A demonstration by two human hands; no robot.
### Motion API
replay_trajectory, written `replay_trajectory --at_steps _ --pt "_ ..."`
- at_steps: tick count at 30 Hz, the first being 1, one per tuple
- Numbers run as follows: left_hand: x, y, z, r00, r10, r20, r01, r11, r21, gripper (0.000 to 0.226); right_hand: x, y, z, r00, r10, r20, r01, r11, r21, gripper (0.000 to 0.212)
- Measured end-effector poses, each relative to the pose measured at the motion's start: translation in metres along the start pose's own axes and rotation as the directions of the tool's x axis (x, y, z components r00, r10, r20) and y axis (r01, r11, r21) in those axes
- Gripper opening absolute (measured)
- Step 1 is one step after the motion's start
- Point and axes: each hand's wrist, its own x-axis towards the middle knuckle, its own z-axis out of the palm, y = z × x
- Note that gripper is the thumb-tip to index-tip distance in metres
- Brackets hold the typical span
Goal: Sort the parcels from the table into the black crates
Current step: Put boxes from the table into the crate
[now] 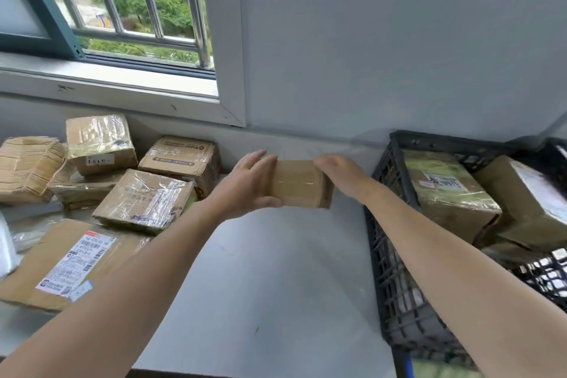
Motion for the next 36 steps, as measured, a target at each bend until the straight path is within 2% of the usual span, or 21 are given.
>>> replay_trajectory --at_steps 2,5,7,9,13,16,18,21,24,27,30,33,35,36 --pt "0.001 0.010 -0.006 1.000 0.016 -0.003 -0.016 0.998 -0.054 0.095 0.000 -0.009 -0.011 0.997 0.051 -0.051 -0.043 0.989 0.143 0.034" --pt "0.002 0.030 -0.011 0.999 -0.021 -0.051 0.012 0.985 -0.171 0.094 0.000 -0.021 -0.023 0.986 0.157 -0.049 -0.138 0.951 0.278 0.033" --pt "0.002 0.042 -0.015 0.994 -0.053 -0.093 0.033 0.980 -0.198 0.097 -0.003 -0.026 -0.030 0.978 0.209 0.019 -0.203 0.920 0.335 0.036" --pt "0.004 0.052 -0.019 0.983 -0.124 -0.139 0.094 0.975 -0.203 0.095 -0.006 -0.028 -0.036 0.976 0.193 0.100 -0.216 0.911 0.350 0.041" --pt "0.006 0.069 -0.024 0.940 -0.283 -0.189 0.229 0.937 -0.262 0.089 -0.010 -0.028 -0.044 0.985 0.103 0.139 -0.148 0.917 0.370 0.049" --pt "0.006 0.084 -0.026 0.909 -0.376 -0.178 0.293 0.882 -0.369 0.066 -0.014 -0.024 -0.049 0.993 0.014 0.113 -0.050 0.947 0.317 0.054" --pt "0.006 0.093 -0.027 0.893 -0.426 -0.144 0.325 0.834 -0.446 0.055 -0.019 -0.023 -0.052 0.994 -0.040 0.104 0.009 0.959 0.282 0.049" --pt "0.008 0.103 -0.031 0.886 -0.449 -0.120 0.350 0.815 -0.463 0.051 -0.026 -0.023 -0.056 0.993 -0.079 0.085 0.053 0.958 0.281 0.026" --pt "0.008 0.110 -0.036 0.895 -0.439 -0.084 0.360 0.819 -0.447 0.053 -0.035 -0.036 -0.062 0.998 -0.066 -0.013 0.067 0.969 0.236 0.031" --pt "0.003 0.106 -0.037 0.933 -0.360 0.025 0.330 0.822 -0.464 0.041 -0.044 -0.058 -0.068 0.994 -0.067 -0.082 0.075 0.991 0.107 0.034" --pt "-0.005 0.098 -0.038 0.973 -0.221 0.070 0.220 0.781 -0.585 0.039 -0.049 -0.080 -0.069 0.985 -0.096 -0.143 0.103 0.994 0.043 0.039" --pt "-0.010 0.089 -0.041 0.985 -0.171 -0.022 0.112 0.734 -0.669 0.046 -0.050 -0.100 -0.061 0.939 -0.185 -0.289 0.196 0.980 0.009 0.031" --pt "-0.015 0.088 -0.047 0.969 -0.213 -0.128 0.068 0.724 -0.686 0.049 -0.051 -0.105 -0.052 0.900 -0.232 -0.370 0.267 0.962 0.048 0.025" --pt "-0.019 0.089 -0.050 0.957 -0.233 -0.175 0.050 0.722 -0.690 0.048 -0.052 -0.105 -0.045 0.885 -0.238 -0.400 0.287 0.956 0.066 0.030"
